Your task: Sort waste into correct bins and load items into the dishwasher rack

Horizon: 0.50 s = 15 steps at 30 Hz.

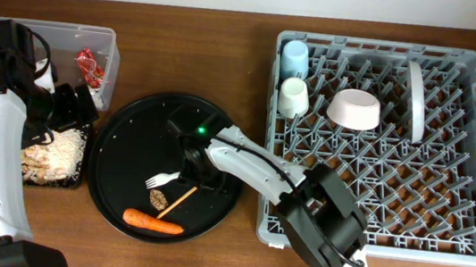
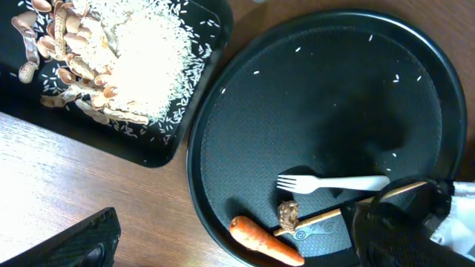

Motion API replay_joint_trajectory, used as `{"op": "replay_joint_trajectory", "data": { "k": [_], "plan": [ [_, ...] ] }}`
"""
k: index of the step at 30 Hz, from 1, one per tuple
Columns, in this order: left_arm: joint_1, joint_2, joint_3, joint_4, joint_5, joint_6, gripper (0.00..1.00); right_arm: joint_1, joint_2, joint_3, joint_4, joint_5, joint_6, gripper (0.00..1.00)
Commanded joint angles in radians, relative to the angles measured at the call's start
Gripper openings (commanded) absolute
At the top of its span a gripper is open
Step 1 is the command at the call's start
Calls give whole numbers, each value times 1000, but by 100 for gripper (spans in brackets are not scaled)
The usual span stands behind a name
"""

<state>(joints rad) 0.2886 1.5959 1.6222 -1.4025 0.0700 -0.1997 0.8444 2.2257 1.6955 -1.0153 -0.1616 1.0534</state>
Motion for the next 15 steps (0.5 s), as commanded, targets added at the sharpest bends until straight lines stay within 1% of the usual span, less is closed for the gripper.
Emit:
{"op": "replay_joint_trajectory", "data": {
  "k": [1,2,4,6,9,11,13,15],
  "plan": [
    [2,-7,-2,2,-10,-10,99,2,38,-9,1,79,52,61],
    [2,-7,-2,2,-10,-10,99,2,43,-9,0,83,52,59],
    [2,-7,-2,2,-10,-10,99,2,59,-9,-3,84,52,52],
    [2,-7,-2,2,-7,-10,99,2,61,-9,-5,84,52,36],
    [2,-7,-2,2,-6,-10,99,-2,60,-8,-14,84,51,23],
    [2,-7,-2,2,-6,-10,99,-8,58,-8,-15,84,51,21],
    [2,-7,-2,2,-7,-10,99,-20,58,3,-22,84,34,13],
    [2,-7,-2,2,-7,-10,99,-30,58,31,-42,85,12,11]
  ]
}}
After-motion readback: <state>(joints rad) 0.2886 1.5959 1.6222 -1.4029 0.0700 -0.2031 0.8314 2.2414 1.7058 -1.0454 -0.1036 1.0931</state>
